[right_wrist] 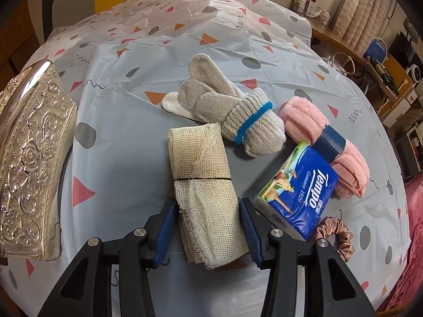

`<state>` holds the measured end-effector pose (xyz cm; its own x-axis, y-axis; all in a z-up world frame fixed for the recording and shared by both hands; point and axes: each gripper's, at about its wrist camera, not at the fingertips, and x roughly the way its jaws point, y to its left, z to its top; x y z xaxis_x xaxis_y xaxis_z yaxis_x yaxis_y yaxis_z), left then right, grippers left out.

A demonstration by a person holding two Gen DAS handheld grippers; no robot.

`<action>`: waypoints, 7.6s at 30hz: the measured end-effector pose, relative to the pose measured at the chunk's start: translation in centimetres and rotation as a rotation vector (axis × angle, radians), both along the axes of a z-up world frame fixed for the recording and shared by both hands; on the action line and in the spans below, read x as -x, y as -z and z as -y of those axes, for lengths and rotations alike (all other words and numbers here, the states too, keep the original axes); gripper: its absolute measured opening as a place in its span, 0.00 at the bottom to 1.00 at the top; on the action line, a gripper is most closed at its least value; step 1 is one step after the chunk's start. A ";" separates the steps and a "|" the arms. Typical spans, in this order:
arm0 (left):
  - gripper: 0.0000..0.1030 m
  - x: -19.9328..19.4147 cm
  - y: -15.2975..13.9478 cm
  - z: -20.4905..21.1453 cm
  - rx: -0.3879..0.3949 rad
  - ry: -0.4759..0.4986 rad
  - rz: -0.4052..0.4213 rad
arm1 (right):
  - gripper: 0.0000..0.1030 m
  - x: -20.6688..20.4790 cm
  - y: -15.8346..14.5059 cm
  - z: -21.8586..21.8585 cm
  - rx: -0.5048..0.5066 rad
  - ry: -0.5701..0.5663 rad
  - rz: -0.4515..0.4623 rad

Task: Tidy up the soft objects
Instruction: 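Release the white sponge into the gold tray while the right gripper grasps the beige gauze roll, then carry the beige gauze roll with the right gripper into the gold tray and release, then move both grippers back toward the remaining items, then grasp the white knit gloves with the left gripper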

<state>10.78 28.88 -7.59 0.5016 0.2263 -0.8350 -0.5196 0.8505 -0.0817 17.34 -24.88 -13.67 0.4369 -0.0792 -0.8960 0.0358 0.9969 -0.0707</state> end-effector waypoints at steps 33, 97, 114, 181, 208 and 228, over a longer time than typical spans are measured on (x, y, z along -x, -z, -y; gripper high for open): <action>0.97 13.8 -6.4 7.9 -0.154 0.136 0.301 | 0.37 0.3 -1.9 -1.8 0.009 -0.027 0.071; 0.97 15.1 -4.7 4.8 -0.151 0.047 0.263 | 0.50 6.3 -7.7 -34.4 -0.112 -0.636 0.222; 0.97 14.9 -5.2 6.9 -0.172 0.103 0.256 | 0.50 10.3 -13.9 -27.7 -0.120 -0.635 0.442; 0.97 6.7 -12.2 33.1 -0.267 0.833 0.345 | 0.50 5.0 -7.1 16.2 -0.341 0.665 0.281; 0.76 -11.2 0.2 49.9 0.353 0.783 -0.132 | 0.50 6.7 -5.0 19.0 -0.597 0.786 0.261; 0.68 -16.0 5.0 53.4 0.238 0.738 -0.262 | 0.50 6.7 -4.4 19.5 -0.638 0.806 0.266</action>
<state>26.73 -24.47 -12.63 0.2343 -0.2835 -0.9299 0.1398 0.9564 -0.2564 10.64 -44.34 -9.23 0.6527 0.0183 -0.7574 0.6401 0.5216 0.5641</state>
